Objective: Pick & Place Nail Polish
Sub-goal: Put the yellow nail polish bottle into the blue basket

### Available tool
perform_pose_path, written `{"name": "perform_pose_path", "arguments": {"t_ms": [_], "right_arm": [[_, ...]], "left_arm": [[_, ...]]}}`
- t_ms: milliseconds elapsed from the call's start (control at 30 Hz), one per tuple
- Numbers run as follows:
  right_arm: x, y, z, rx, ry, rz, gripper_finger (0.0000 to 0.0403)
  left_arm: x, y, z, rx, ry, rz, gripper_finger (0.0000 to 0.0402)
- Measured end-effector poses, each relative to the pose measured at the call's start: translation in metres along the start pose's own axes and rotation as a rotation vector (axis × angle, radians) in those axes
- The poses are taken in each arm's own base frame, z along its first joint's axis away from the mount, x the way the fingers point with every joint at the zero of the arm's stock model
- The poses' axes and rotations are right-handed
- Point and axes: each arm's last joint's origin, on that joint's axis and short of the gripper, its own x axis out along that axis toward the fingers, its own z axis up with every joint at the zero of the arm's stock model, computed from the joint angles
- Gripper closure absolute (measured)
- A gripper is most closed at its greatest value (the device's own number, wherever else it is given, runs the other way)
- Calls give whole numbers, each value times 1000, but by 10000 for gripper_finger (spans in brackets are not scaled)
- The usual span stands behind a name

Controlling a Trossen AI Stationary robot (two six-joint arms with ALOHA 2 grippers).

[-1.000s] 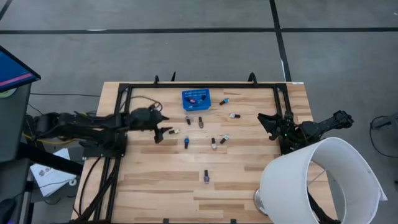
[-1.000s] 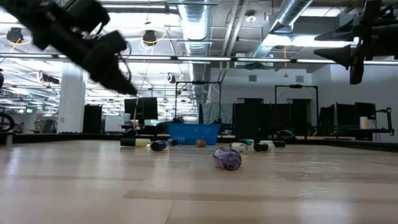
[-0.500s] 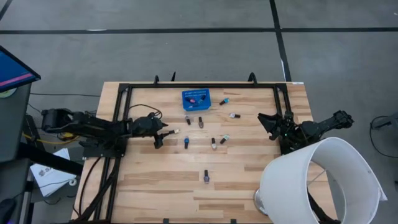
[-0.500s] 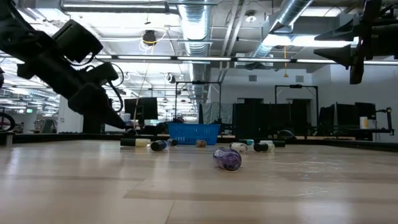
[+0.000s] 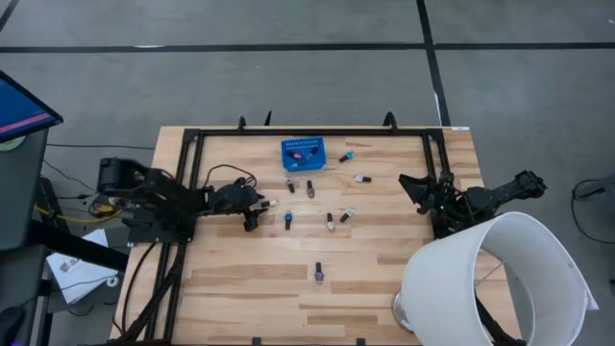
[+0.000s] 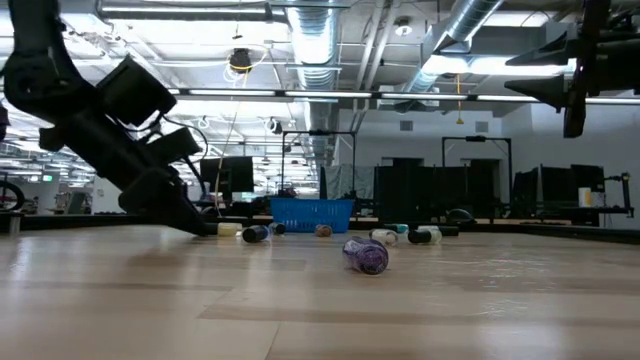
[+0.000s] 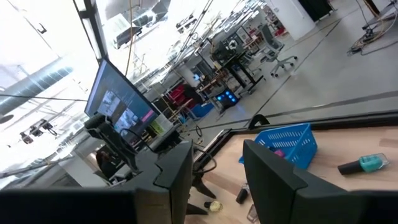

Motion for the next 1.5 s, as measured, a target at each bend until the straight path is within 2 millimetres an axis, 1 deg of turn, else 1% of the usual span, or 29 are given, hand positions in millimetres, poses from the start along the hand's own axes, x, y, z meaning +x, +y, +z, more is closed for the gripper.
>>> {"name": "perform_pose_path", "arguments": {"t_ms": [200, 367, 633, 800, 967, 1400, 1500], "right_arm": [[0, 0, 0, 9, 0, 1, 269], [0, 1, 1, 19, -5, 4, 269], [0, 1, 2, 31, -12, 9, 269], [0, 1, 2, 31, -12, 9, 269], [0, 1, 2, 31, -12, 8, 269], [0, 2, 3, 43, -20, 12, 269], [0, 2, 3, 43, -21, 13, 269]], "left_arm": [[9, -2, -3, 0, -22, -1, 188], [15, -3, -9, 0, 2, -30, 188], [16, -4, -14, -26, -6, -35, 194], [12, -3, -19, -46, -14, -36, 230], [12, -2, -20, -45, -17, -18, 266], [12, -2, -20, -49, -22, -19, 335], [12, -2, -20, -51, -22, -19, 345]]}}
